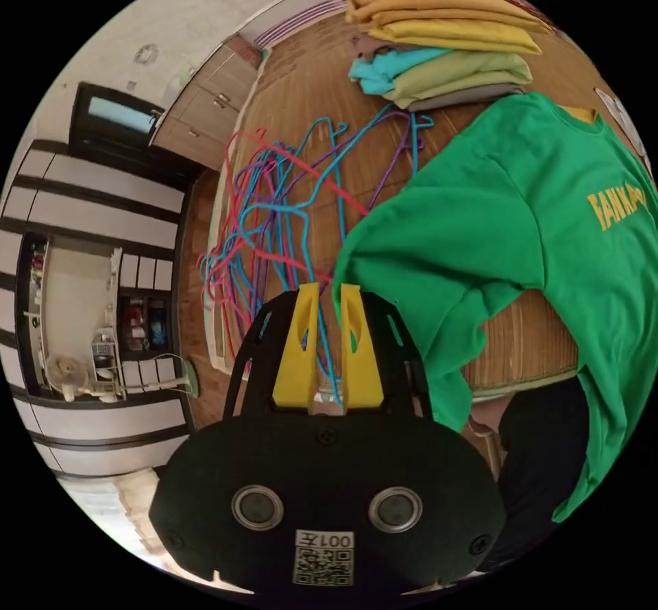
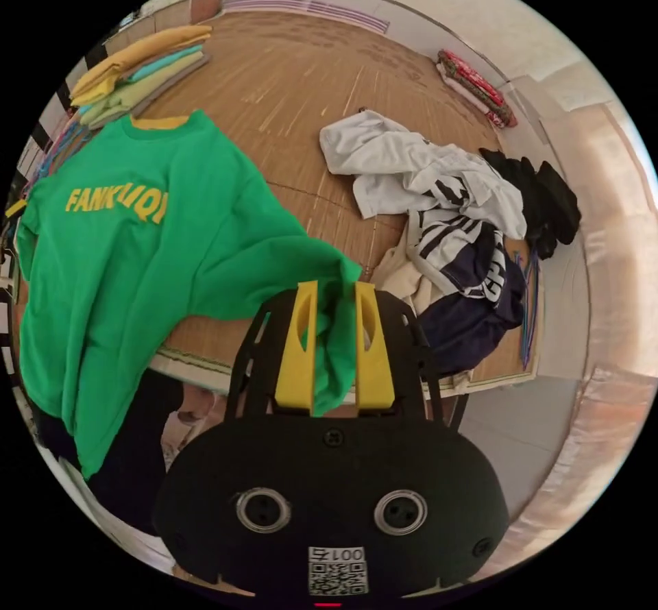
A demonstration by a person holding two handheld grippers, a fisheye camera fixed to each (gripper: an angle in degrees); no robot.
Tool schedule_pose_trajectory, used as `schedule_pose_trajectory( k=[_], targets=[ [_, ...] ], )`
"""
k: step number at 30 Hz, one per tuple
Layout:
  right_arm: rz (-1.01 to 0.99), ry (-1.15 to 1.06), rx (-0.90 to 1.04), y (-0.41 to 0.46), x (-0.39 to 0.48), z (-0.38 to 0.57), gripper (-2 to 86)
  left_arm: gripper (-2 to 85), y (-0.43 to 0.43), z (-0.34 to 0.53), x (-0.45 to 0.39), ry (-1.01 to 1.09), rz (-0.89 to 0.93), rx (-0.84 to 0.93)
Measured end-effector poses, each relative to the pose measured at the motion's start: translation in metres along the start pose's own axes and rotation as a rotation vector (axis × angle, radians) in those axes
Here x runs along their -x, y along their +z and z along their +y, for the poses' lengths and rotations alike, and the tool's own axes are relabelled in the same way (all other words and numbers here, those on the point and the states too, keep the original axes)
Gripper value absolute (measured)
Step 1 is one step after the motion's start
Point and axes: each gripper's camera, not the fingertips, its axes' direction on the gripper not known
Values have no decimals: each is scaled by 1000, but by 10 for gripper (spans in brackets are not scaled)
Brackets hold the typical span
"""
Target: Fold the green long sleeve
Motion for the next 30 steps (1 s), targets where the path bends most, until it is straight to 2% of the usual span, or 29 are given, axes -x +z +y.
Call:
schedule_pose_trajectory(
  k=[3, 6, 8, 10, 13, 15, 18, 21, 27, 30],
  targets=[
    [-91, -71, -106, -39, 17, 47, 82, 64, -24, 49, 12, 36, 15, -94],
    [-306, -242, -176, -68, 70, 102, 93, 64, -63, 109, -28, 301, 91, -224],
    [-404, -333, -172, -75, 113, 132, 106, 63, -88, 147, -64, 460, 193, -304],
    [-572, -448, -131, -84, 170, 166, 118, 61, -117, 192, -110, 655, 372, -394],
    [-704, -578, -54, -90, 229, 200, 124, 66, -138, 231, -157, 862, 491, -420],
    [-625, -637, -17, -88, 254, 217, 126, 71, -138, 249, -179, 952, 490, -398],
    [-377, -727, -30, -88, 280, 244, 118, 77, -120, 278, -207, 1045, 316, -345],
    [-296, -757, -32, -93, 290, 266, 109, 77, -120, 310, -212, 1053, 216, -409],
    [-235, -666, -64, -100, 284, 309, 55, 97, -119, 360, -192, 1024, 302, -380],
    [-196, -588, -88, -105, 274, 327, 35, 99, -102, 379, -192, 968, 290, -365]
  ],
)
